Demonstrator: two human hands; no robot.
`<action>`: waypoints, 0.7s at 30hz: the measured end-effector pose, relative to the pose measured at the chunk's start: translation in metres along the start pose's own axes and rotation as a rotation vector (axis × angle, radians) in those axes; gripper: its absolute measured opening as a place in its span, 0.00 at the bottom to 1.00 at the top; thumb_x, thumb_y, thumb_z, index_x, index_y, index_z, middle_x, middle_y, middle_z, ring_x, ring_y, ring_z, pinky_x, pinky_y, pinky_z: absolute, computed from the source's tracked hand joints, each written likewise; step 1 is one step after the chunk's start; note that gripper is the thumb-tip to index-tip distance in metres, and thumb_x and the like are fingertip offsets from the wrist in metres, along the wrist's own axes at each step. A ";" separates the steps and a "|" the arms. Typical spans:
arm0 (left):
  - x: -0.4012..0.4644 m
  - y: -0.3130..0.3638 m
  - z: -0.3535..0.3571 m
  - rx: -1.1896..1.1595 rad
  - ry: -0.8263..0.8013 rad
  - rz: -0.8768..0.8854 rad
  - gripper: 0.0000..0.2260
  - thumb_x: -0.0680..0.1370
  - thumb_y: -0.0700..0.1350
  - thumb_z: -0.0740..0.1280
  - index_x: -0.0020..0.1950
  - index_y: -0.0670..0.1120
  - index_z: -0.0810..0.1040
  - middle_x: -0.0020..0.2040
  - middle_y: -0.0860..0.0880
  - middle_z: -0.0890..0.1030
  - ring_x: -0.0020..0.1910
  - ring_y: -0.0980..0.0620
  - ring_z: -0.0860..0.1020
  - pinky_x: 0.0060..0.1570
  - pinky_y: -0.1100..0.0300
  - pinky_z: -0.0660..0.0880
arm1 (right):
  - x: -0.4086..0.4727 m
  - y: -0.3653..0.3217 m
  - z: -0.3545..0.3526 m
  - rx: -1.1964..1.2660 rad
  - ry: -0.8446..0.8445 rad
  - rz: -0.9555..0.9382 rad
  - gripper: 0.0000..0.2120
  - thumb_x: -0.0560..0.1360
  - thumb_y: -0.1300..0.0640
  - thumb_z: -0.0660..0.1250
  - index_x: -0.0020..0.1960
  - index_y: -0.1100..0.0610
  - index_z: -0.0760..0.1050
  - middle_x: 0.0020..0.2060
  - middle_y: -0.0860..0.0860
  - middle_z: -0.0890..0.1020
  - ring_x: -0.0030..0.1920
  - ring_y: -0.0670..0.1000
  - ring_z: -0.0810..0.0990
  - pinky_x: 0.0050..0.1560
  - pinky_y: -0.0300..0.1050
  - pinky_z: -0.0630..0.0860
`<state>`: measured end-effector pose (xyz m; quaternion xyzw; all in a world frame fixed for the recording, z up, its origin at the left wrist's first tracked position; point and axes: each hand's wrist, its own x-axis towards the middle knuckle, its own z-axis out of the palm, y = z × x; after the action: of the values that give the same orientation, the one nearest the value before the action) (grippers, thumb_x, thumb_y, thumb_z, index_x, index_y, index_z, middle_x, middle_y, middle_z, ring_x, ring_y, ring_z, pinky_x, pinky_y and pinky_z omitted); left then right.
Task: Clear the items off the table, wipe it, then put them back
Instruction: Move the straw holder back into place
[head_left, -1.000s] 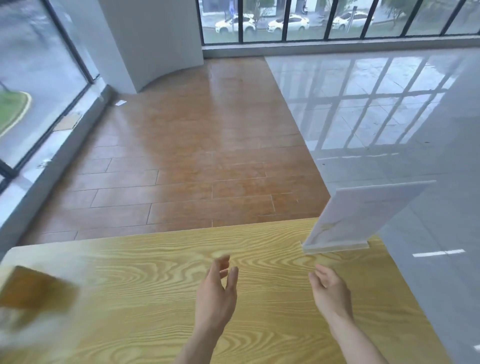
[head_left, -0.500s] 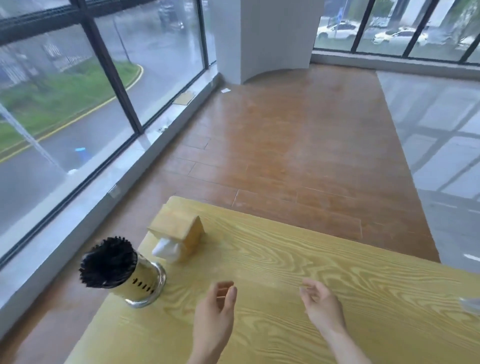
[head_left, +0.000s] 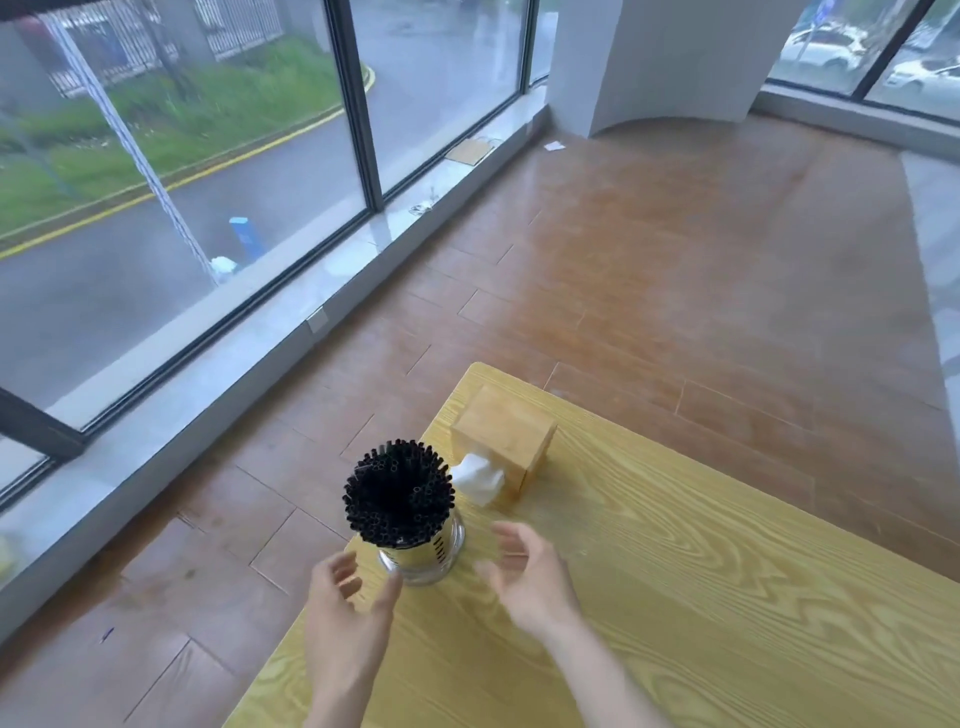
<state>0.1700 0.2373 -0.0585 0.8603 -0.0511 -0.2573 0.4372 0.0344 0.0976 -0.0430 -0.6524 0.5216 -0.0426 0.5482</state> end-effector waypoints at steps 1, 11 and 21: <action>0.008 0.002 -0.004 -0.013 -0.023 0.039 0.29 0.70 0.46 0.79 0.67 0.51 0.72 0.61 0.52 0.76 0.58 0.49 0.78 0.60 0.49 0.74 | 0.003 -0.006 0.008 0.004 -0.026 -0.016 0.28 0.71 0.52 0.79 0.68 0.44 0.73 0.57 0.39 0.78 0.59 0.44 0.80 0.62 0.48 0.79; 0.047 0.014 -0.008 -0.077 -0.362 0.242 0.33 0.62 0.46 0.83 0.63 0.61 0.75 0.58 0.64 0.83 0.63 0.55 0.79 0.63 0.58 0.73 | 0.017 -0.041 0.026 0.027 -0.143 -0.145 0.42 0.68 0.60 0.81 0.74 0.38 0.64 0.54 0.28 0.75 0.54 0.24 0.72 0.60 0.28 0.69; 0.001 0.033 0.036 -0.077 -0.545 0.355 0.40 0.55 0.61 0.84 0.65 0.59 0.76 0.59 0.62 0.83 0.60 0.60 0.79 0.66 0.53 0.73 | -0.014 0.004 -0.032 0.090 0.028 -0.105 0.43 0.61 0.54 0.85 0.70 0.39 0.70 0.62 0.38 0.81 0.62 0.38 0.78 0.64 0.36 0.71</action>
<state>0.1581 0.1901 -0.0507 0.7203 -0.3055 -0.3993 0.4779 0.0057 0.0870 -0.0263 -0.6529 0.4918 -0.1037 0.5666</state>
